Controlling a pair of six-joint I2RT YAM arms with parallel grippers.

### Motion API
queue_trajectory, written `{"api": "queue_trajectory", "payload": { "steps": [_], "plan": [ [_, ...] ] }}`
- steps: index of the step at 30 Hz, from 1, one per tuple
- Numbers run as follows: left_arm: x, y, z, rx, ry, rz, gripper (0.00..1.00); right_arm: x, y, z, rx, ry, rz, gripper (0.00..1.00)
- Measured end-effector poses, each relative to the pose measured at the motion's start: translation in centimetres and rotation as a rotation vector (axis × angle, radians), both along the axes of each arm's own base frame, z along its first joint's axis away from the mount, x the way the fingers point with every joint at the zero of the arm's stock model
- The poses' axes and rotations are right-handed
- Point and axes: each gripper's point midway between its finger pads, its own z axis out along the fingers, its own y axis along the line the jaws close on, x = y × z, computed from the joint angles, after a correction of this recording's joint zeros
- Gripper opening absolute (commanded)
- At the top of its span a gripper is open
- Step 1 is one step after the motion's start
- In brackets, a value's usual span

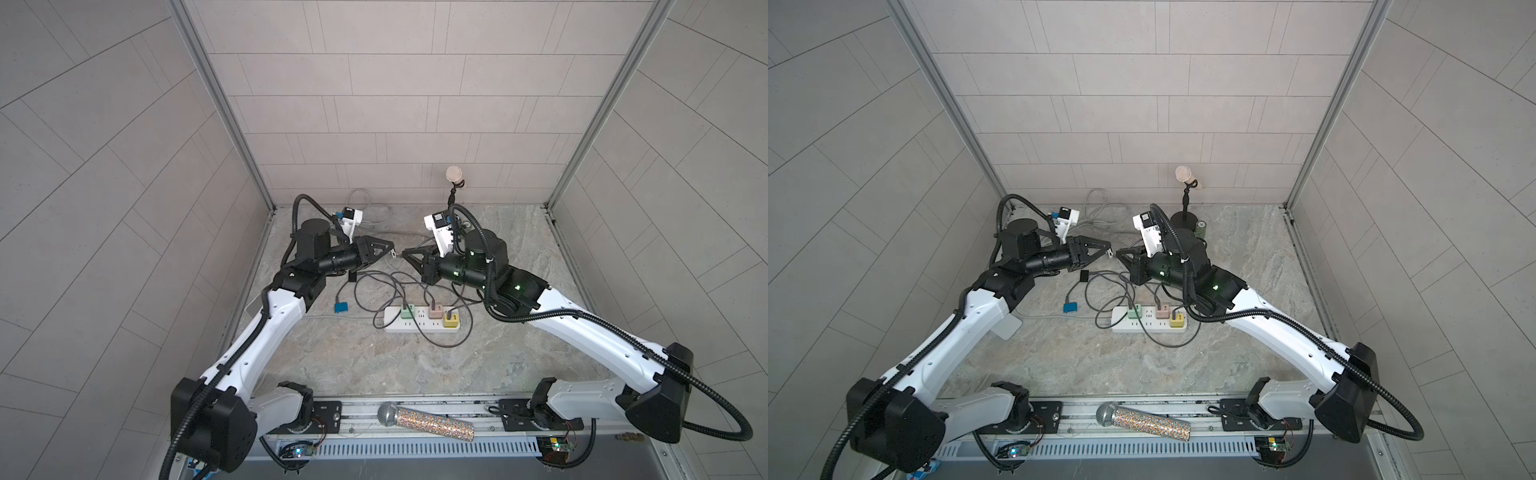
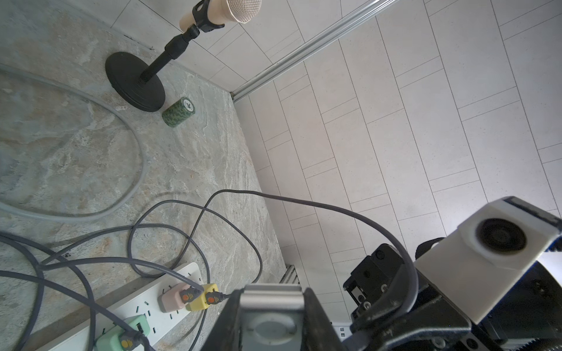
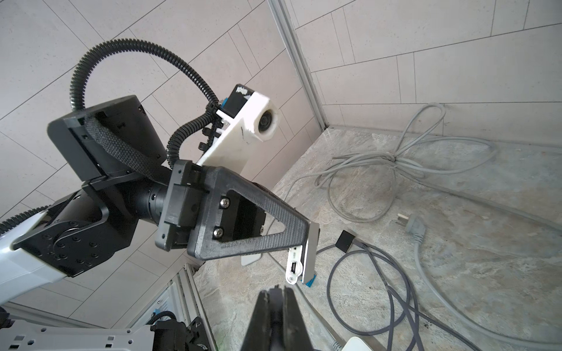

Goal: Charge mp3
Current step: Insert the charging cable into the MP3 player.

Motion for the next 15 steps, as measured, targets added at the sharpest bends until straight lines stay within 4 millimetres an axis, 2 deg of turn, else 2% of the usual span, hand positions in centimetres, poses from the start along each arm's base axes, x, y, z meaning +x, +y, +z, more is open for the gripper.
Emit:
{"api": "queue_trajectory", "payload": {
  "steps": [8, 15],
  "plan": [
    [-0.3, -0.3, 0.0, 0.005, -0.013, -0.018, 0.05, 0.6, 0.4, -1.2, -0.021, 0.019, -0.007, 0.00],
    [-0.4, -0.3, -0.1, 0.009, -0.014, -0.023, 0.04, 0.7, 0.4, -1.2, -0.022, 0.018, -0.012, 0.00]
  ]
}}
